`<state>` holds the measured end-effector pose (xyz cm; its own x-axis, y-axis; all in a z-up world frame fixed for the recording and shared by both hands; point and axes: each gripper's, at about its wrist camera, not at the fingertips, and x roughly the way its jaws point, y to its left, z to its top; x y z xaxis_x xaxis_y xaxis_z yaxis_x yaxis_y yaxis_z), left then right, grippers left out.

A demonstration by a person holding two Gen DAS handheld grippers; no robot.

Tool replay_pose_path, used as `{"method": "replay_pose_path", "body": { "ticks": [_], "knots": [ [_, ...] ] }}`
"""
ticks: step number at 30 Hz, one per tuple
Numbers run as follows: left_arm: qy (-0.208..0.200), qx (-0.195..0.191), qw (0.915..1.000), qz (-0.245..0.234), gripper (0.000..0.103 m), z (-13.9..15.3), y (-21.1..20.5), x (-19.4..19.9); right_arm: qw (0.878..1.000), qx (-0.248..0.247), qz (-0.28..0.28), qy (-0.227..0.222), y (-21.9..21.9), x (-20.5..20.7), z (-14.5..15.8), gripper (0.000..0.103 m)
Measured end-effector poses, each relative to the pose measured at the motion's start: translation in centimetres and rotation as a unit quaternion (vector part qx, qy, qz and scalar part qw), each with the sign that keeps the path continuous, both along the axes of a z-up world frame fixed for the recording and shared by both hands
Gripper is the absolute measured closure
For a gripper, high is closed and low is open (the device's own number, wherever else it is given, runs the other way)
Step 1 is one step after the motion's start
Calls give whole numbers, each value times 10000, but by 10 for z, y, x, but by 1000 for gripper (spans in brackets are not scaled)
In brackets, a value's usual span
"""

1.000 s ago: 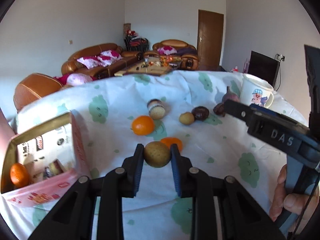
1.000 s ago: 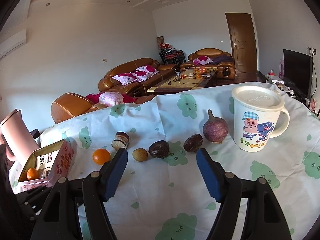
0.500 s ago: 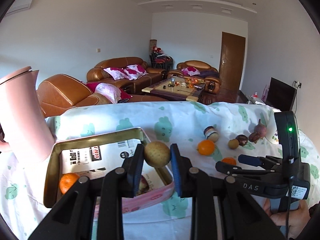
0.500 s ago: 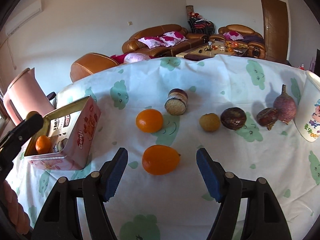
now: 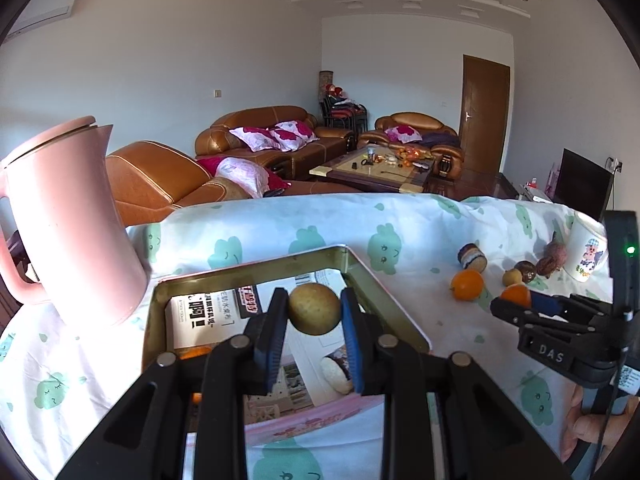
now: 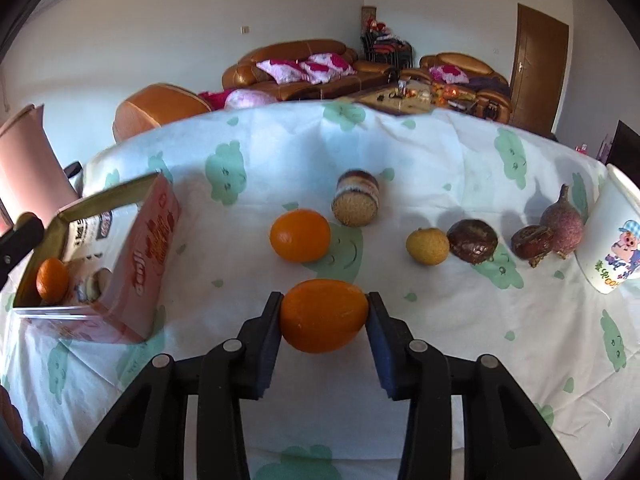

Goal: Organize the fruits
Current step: 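Carry the yellow fruit and oblong orange into the tin box and open both tools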

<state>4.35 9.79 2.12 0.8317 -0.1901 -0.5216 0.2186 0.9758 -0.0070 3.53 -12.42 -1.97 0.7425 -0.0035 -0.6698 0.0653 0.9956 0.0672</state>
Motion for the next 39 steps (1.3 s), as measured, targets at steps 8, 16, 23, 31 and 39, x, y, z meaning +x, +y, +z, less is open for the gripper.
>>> {"method": "replay_pose_path", "body": {
  "ticks": [8, 16, 23, 31, 39],
  "knots": [
    [72, -62, 9980, 630, 75, -1, 40, 17, 9906, -41, 685, -1186, 90, -6, 53, 60],
    [344, 104, 9927, 1150, 74, -17, 62, 36, 9920, 146, 988, -766, 147, 34, 28, 60],
    [570, 288, 9903, 1232, 75, -31, 59, 43, 9920, 204, 1174, -424, 152, 43, 5, 60],
    [663, 396, 9889, 1274, 75, -39, 57, 46, 9908, 460, 1254, -211, 146, 46, -1, 60],
    [736, 445, 9882, 1271, 75, -44, 55, 50, 9892, 629, 1320, -116, 143, 49, -4, 59]
  ]
}}
